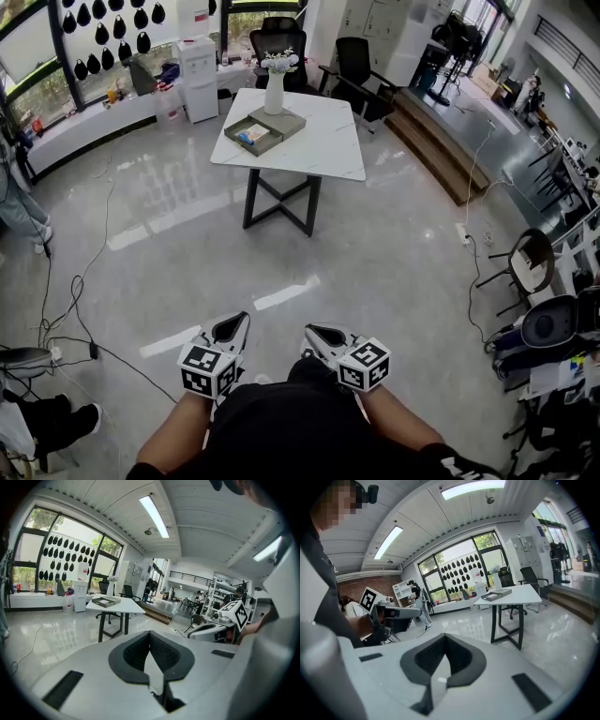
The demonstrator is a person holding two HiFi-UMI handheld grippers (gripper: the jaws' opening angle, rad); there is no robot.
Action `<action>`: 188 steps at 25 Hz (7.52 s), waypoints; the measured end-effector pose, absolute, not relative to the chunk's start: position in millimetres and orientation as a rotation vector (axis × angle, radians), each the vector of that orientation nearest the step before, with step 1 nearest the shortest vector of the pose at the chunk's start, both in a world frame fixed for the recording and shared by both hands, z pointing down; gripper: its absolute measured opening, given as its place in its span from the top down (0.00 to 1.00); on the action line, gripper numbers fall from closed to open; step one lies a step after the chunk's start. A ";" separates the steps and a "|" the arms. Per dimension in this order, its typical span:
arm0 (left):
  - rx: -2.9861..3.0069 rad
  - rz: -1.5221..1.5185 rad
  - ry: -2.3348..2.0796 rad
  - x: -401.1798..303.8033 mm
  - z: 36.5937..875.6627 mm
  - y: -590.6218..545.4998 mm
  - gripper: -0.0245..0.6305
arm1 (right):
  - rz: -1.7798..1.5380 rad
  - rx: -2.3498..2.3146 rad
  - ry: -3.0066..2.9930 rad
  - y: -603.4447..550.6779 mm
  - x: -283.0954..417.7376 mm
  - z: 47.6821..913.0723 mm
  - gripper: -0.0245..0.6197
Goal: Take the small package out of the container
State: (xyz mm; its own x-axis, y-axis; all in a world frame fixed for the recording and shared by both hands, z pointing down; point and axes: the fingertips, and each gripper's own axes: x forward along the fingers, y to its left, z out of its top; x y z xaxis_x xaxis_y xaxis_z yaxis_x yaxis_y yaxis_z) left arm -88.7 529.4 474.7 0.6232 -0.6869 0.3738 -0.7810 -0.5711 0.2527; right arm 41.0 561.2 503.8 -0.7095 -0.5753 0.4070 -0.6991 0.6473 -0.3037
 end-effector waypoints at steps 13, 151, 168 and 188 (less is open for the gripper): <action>2.418 0.311 -1.198 -94.0 482.3 482.1 0.96 | 0.690 1.017 -2.574 506.5 40.3 514.3 0.96; 2.471 0.515 -1.217 -83.9 471.5 -290.4 0.91 | 0.604 1.005 -2.642 -274.2 24.8 473.7 0.96; 2.524 0.698 -1.150 -71.9 491.1 -288.3 0.64 | 0.610 1.057 -2.631 -269.2 38.0 480.7 0.96; 2.564 0.980 -1.069 -64.4 536.6 -332.1 0.43 | 0.698 1.060 -2.571 -284.5 44.6 504.0 0.96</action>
State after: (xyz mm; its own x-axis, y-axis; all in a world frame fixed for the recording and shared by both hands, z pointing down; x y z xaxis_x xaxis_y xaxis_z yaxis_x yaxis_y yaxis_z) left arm -64.4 -332.1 536.6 0.5197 -0.5611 0.6443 -0.6905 -0.7200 -0.0701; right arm 44.6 -284.5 504.0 -0.6944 -0.5848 0.4194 -0.7166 0.6153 -0.3285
